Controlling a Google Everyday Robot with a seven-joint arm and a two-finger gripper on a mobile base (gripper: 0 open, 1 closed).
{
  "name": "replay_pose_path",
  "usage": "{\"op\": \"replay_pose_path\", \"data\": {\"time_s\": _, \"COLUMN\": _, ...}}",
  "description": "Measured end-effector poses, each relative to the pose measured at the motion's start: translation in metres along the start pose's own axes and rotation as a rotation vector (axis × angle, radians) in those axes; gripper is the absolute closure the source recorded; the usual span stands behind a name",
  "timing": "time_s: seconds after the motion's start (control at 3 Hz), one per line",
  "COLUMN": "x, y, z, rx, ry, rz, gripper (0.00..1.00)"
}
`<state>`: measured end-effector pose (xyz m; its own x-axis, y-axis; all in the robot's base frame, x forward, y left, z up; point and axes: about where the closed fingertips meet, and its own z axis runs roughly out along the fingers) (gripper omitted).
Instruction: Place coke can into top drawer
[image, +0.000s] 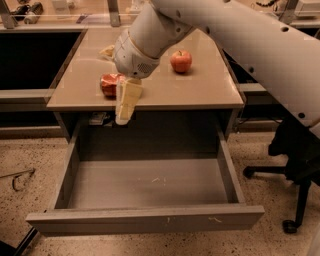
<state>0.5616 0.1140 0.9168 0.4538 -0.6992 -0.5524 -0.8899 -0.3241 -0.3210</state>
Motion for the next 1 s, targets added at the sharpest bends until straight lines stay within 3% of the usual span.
{"op": "replay_pose_path", "data": {"time_s": 0.33, "x": 0.004, "y": -0.020, "z": 0.019, "rx": -0.020, "ry": -0.033, "rz": -0.028, "gripper": 0.00}}
{"op": "replay_pose_path", "data": {"time_s": 0.67, "x": 0.026, "y": -0.057, "z": 0.068, "rx": -0.088, "ry": -0.057, "rz": -0.055, "gripper": 0.00}}
{"op": "replay_pose_path", "data": {"time_s": 1.0, "x": 0.066, "y": -0.092, "z": 0.109, "rx": -0.134, "ry": -0.035, "rz": -0.014, "gripper": 0.00}}
